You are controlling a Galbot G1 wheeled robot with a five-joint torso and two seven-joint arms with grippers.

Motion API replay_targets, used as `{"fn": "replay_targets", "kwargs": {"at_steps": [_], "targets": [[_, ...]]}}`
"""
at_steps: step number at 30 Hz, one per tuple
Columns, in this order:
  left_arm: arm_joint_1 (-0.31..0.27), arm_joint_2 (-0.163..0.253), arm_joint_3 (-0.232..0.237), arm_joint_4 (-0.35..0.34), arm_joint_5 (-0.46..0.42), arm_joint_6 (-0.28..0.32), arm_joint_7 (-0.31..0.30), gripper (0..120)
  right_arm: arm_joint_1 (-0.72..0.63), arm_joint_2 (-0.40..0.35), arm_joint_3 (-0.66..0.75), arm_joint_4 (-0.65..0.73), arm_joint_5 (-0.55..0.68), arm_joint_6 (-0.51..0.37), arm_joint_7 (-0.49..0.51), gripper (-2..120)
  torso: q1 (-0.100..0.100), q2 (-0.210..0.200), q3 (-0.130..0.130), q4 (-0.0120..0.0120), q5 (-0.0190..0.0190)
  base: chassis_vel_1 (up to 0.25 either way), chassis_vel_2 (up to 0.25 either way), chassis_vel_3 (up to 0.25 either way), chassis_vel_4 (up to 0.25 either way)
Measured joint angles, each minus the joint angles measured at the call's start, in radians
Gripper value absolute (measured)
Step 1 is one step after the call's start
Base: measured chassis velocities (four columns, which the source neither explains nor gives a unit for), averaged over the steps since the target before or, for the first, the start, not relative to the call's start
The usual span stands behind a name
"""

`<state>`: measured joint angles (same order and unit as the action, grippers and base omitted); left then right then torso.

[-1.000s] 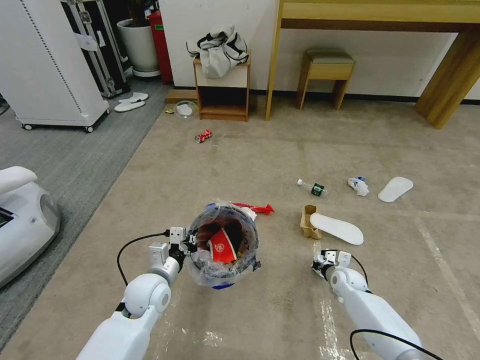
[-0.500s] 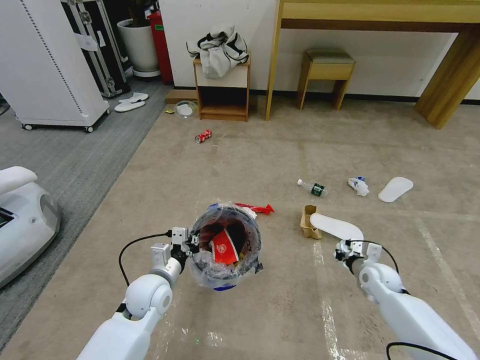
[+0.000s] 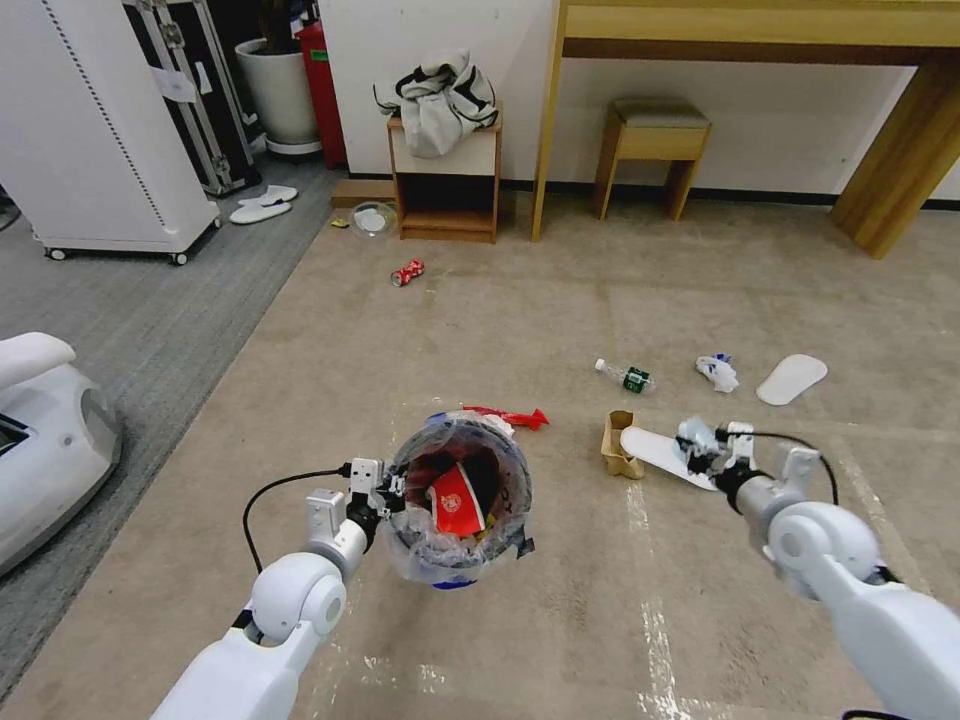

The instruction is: Pick up the trash bin and place the garbage on the floor into it.

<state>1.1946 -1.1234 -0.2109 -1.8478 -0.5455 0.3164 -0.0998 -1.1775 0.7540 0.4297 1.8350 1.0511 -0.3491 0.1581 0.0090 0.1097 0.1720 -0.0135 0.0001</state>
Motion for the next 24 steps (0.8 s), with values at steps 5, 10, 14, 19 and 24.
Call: {"fn": "replay_targets", "kwargs": {"at_steps": [5,10,14,19,24], "targets": [[0.031,0.010,0.000,-0.054,-0.017,0.027,-0.028,1,-0.008,-0.061,0.029,0.096,0.041,0.009,-0.035,0,0.000,0.000,0.000,0.0005,-0.0002,0.000,0.000,0.000,0.000],[0.062,0.022,-0.013,-0.100,-0.052,0.057,-0.065,1,-0.003,-0.079,0.040,0.156,0.065,0.013,-0.075,0,0.000,0.000,0.000,0.0001,-0.0002,0.000,0.000,0.000,0.000],[0.079,0.041,-0.016,-0.128,-0.088,0.076,-0.083,1,0.007,-0.084,0.039,0.211,0.085,0.017,-0.118,0,0.000,0.000,0.000,0.0006,-0.0001,0.000,0.000,0.000,0.000],[0.079,0.048,-0.016,-0.140,-0.123,0.090,-0.101,1,-0.009,-0.103,0.040,0.278,0.108,0.029,-0.172,0,0.000,0.000,0.000,0.0002,0.0000,0.000,0.000,0.000,0.000],[0.085,0.053,-0.006,-0.163,-0.164,0.113,-0.118,1,-0.011,-0.140,0.035,0.368,0.160,0.043,-0.226,0,0.000,0.000,0.000,0.0002,-0.0001,0.000,0.000,0.000,0.000]]}}
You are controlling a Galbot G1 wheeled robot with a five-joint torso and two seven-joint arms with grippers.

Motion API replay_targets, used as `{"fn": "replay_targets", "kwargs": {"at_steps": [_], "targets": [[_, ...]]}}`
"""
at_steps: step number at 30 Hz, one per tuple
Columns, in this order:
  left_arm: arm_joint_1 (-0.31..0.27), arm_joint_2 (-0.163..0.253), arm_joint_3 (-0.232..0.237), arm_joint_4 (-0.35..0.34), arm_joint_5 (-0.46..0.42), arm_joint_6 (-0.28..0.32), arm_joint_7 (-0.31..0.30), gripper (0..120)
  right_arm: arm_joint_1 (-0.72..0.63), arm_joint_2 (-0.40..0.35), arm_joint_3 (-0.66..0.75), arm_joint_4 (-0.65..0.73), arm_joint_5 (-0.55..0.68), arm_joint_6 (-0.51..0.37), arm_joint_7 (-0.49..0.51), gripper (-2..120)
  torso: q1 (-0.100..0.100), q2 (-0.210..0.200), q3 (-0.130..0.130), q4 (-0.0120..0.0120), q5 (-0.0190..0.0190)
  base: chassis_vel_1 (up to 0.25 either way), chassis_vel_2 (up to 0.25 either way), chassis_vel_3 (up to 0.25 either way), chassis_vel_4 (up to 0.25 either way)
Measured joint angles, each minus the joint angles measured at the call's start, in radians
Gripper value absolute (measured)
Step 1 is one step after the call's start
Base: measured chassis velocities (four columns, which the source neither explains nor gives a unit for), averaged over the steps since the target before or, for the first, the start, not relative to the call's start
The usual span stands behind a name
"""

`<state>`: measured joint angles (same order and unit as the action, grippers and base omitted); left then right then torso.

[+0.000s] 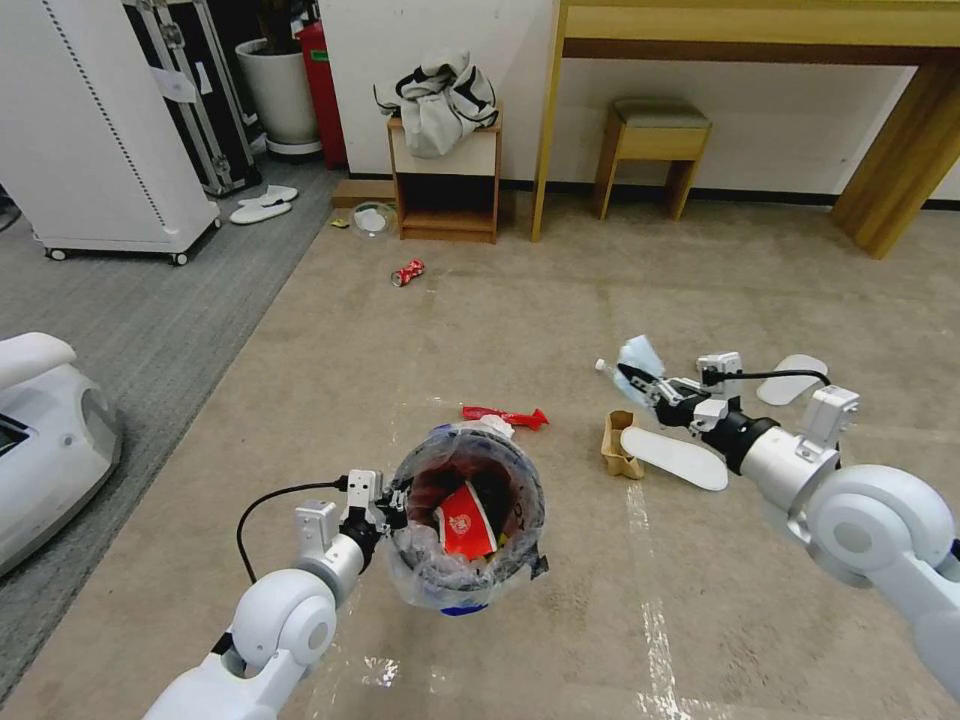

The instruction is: Pick up the trash bin and place the garbage on the floor into it.

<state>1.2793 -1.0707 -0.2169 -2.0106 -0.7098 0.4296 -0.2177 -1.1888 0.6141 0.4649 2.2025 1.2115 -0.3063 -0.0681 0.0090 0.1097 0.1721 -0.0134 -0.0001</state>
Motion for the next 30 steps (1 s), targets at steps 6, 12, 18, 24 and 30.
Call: {"fn": "replay_targets", "kwargs": {"at_steps": [6,12,18,24,30], "targets": [[0.010,0.004,0.003,-0.017,-0.024,0.010,-0.012,1,0.018,-0.034,-0.033,0.072,0.042,0.001,-0.023,0,0.000,0.000,0.000,0.0003,0.0000,0.000,0.000,0.000,0.000],[0.006,0.006,0.005,-0.019,-0.040,0.014,-0.017,1,0.016,-0.049,-0.079,0.114,0.038,0.000,-0.041,0,0.000,0.000,0.000,0.0002,0.0000,0.000,0.000,0.000,0.000],[-0.006,0.006,0.034,-0.016,-0.044,0.019,-0.014,1,0.043,-0.049,-0.182,0.131,0.011,-0.004,-0.040,0,0.000,0.000,0.000,0.0002,0.0001,0.000,0.000,0.000,0.000],[-0.015,0.000,0.047,-0.010,-0.043,0.020,-0.013,1,0.046,-0.062,-0.234,0.134,-0.015,-0.009,-0.041,0,0.000,0.000,0.000,0.0002,0.0001,0.000,0.000,0.000,0.000],[-0.021,-0.007,0.057,-0.012,-0.047,0.025,-0.011,1,0.040,-0.042,-0.302,0.129,-0.066,-0.018,-0.046,0,0.000,0.000,0.000,0.0001,0.0001,0.000,0.000,0.000,0.000]]}}
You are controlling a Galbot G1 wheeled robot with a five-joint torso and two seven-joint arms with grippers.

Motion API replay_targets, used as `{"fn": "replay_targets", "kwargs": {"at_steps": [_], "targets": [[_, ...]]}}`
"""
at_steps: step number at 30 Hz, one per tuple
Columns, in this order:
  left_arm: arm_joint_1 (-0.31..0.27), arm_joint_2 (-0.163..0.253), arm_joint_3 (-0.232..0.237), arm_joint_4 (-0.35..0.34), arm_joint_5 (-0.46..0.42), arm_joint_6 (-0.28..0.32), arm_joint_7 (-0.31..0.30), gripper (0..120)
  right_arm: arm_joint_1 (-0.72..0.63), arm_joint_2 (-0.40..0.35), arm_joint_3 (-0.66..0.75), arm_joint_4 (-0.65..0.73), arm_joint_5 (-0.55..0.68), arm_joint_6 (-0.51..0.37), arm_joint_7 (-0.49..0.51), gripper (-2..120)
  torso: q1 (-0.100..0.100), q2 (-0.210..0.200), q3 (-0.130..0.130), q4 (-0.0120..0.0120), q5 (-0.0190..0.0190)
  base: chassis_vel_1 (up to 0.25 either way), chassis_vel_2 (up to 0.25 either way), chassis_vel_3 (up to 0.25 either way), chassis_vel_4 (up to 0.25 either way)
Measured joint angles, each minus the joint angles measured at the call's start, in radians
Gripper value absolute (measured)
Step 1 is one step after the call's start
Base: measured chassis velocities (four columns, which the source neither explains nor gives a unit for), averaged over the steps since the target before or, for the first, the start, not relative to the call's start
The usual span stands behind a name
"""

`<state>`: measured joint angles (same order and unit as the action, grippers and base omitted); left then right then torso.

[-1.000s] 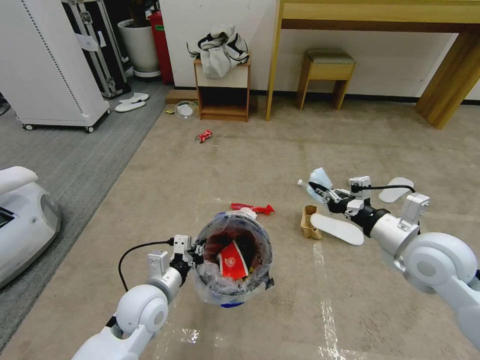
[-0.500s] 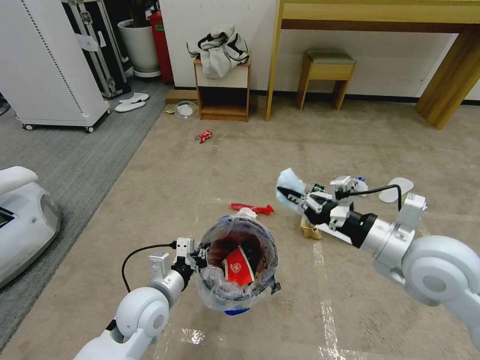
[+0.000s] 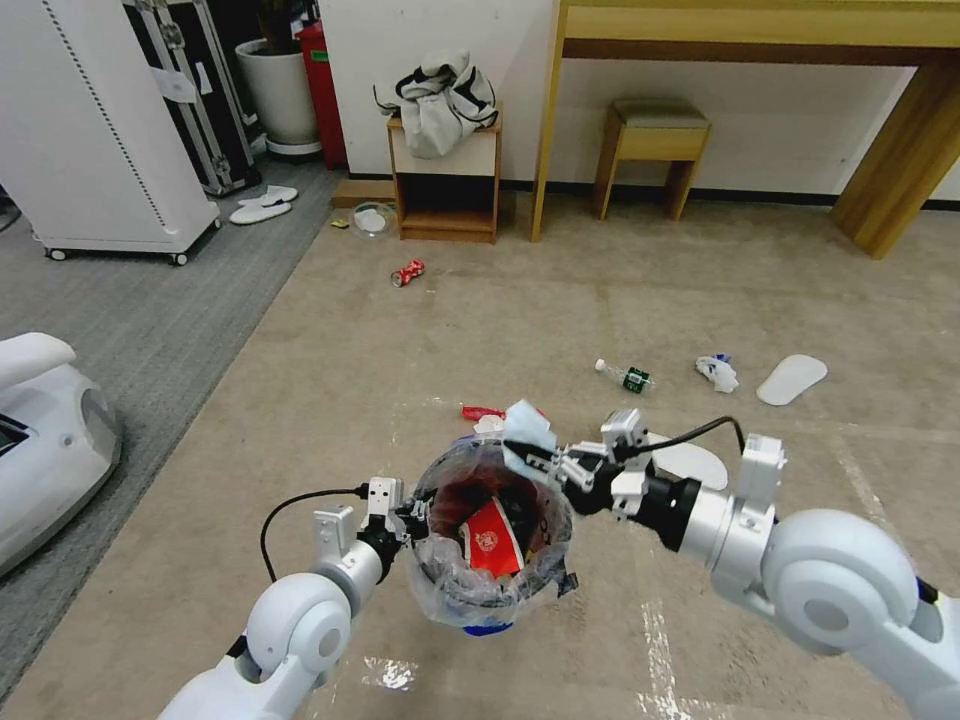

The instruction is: Pick up the trash bin and place the garbage on the floor into it.

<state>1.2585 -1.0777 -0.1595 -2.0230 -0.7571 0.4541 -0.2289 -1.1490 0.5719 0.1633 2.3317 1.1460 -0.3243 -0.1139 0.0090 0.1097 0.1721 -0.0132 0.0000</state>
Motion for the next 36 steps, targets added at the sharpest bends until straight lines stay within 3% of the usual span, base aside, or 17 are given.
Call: {"fn": "replay_targets", "kwargs": {"at_steps": [12,26,34,36], "targets": [[0.002,-0.030,0.007,-0.002,0.015,0.007,-0.006,1,-0.006,0.024,-0.077,-0.027,-0.076,-0.006,-0.017,0,0.000,0.000,0.000,0.0000,0.0000,0.000,0.000,0.000,0.000],[0.005,-0.023,0.009,-0.015,0.001,0.020,-0.011,1,-0.004,0.058,-0.134,-0.066,-0.128,-0.008,-0.017,1,0.000,0.000,0.000,0.0000,-0.0001,0.000,0.000,0.000,0.000],[0.013,-0.024,0.008,-0.019,-0.006,0.020,-0.008,1,-0.001,0.066,-0.144,-0.078,-0.134,-0.010,-0.014,33,0.000,0.000,0.000,0.0001,0.0000,0.000,0.000,0.000,0.000],[0.013,-0.024,0.008,-0.019,-0.007,0.020,-0.008,1,-0.002,0.065,-0.144,-0.078,-0.134,-0.010,-0.013,35,0.000,0.000,0.000,0.0001,0.0000,0.000,0.000,0.000,0.000]]}}
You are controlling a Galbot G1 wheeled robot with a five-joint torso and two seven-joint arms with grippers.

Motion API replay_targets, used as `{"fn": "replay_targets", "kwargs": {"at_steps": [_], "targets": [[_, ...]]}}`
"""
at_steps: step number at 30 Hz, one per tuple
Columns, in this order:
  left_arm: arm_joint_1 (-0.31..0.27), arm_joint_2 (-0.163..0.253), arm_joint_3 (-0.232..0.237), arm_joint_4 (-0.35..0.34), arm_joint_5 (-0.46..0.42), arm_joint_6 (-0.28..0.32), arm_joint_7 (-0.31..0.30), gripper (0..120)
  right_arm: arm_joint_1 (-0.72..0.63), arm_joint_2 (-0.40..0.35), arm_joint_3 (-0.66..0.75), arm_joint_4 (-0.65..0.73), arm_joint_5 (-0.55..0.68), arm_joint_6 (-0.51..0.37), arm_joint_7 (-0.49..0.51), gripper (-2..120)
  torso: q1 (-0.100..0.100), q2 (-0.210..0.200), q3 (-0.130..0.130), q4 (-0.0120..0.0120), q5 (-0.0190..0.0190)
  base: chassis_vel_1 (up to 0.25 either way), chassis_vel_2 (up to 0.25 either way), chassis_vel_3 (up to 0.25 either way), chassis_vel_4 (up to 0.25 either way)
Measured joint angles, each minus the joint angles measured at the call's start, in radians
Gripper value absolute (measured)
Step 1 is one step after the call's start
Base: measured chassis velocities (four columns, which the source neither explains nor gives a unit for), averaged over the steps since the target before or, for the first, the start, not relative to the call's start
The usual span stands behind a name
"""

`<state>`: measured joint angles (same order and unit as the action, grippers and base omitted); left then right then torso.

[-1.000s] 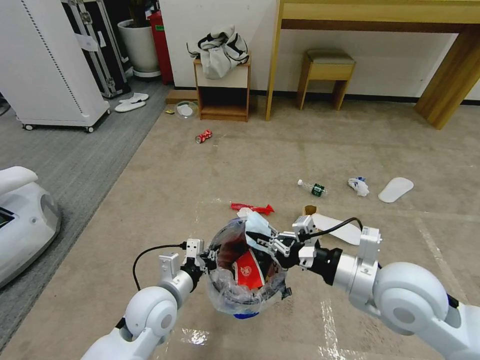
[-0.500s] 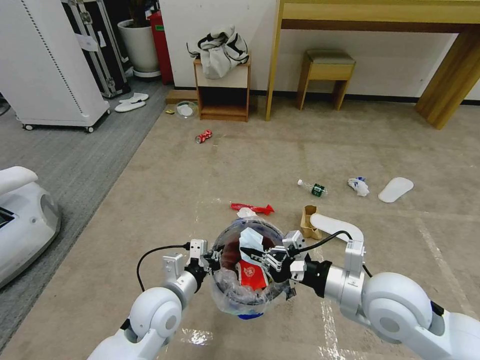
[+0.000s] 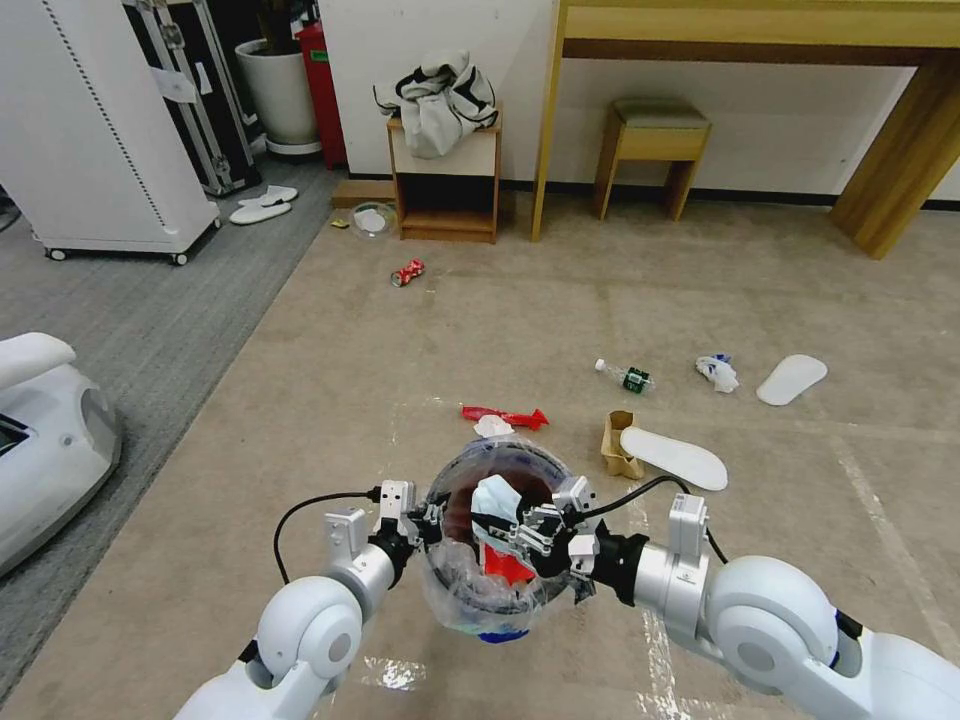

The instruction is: Pick up the trash bin and place the garbage on the floor into it.

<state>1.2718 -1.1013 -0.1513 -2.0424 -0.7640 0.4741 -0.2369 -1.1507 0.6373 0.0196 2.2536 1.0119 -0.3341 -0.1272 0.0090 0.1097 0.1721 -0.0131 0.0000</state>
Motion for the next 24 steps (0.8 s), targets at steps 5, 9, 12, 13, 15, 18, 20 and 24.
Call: {"fn": "replay_targets", "kwargs": {"at_steps": [5,9,12,13,15,18,20,24], "targets": [[-0.002,0.002,-0.001,0.000,-0.002,0.000,0.001,1,-0.004,-0.001,0.004,0.003,-0.001,-0.002,0.001,57,0.000,0.000,0.000,-0.0001,0.0000,0.000,0.000,0.000,0.000],[-0.002,0.002,-0.001,0.001,-0.002,0.000,0.001,1,-0.004,-0.002,0.010,0.005,-0.001,-0.003,0.000,68,0.000,0.000,0.000,-0.0001,0.0000,0.000,0.000,0.000,0.000],[-0.003,0.001,-0.001,0.003,-0.002,-0.001,0.002,1,-0.008,-0.003,0.019,0.006,0.000,-0.005,-0.001,82,0.000,0.000,0.000,-0.0001,0.0000,0.000,0.000,0.000,0.000],[-0.003,0.000,-0.001,0.004,-0.002,-0.002,0.002,1,-0.008,-0.005,0.023,0.008,0.001,-0.005,-0.003,88,0.000,0.000,0.000,-0.0001,0.0000,0.000,0.000,0.000,0.000],[-0.004,-0.002,-0.002,0.006,-0.002,-0.002,0.002,1,-0.008,-0.006,0.028,0.012,0.004,-0.005,-0.004,95,0.000,0.000,0.000,-0.0001,0.0000,0.000,0.000,0.000,0.000],[-0.007,-0.006,-0.004,0.013,0.000,-0.003,0.001,1,-0.007,-0.009,0.037,0.023,0.012,-0.006,-0.006,99,0.000,0.000,0.000,-0.0001,0.0000,0.000,0.000,0.000,0.000],[-0.008,-0.008,-0.006,0.015,0.000,-0.003,0.001,1,-0.010,-0.012,0.043,0.027,0.013,-0.006,-0.007,100,0.000,0.000,0.000,0.0000,0.0000,0.000,0.000,0.000,0.000],[-0.009,-0.013,-0.012,0.018,0.001,-0.003,-0.001,1,-0.015,-0.018,0.057,0.032,0.017,-0.008,-0.015,100,0.000,0.000,0.000,-0.0001,0.0000,0.000,0.000,0.000,0.000]]}}
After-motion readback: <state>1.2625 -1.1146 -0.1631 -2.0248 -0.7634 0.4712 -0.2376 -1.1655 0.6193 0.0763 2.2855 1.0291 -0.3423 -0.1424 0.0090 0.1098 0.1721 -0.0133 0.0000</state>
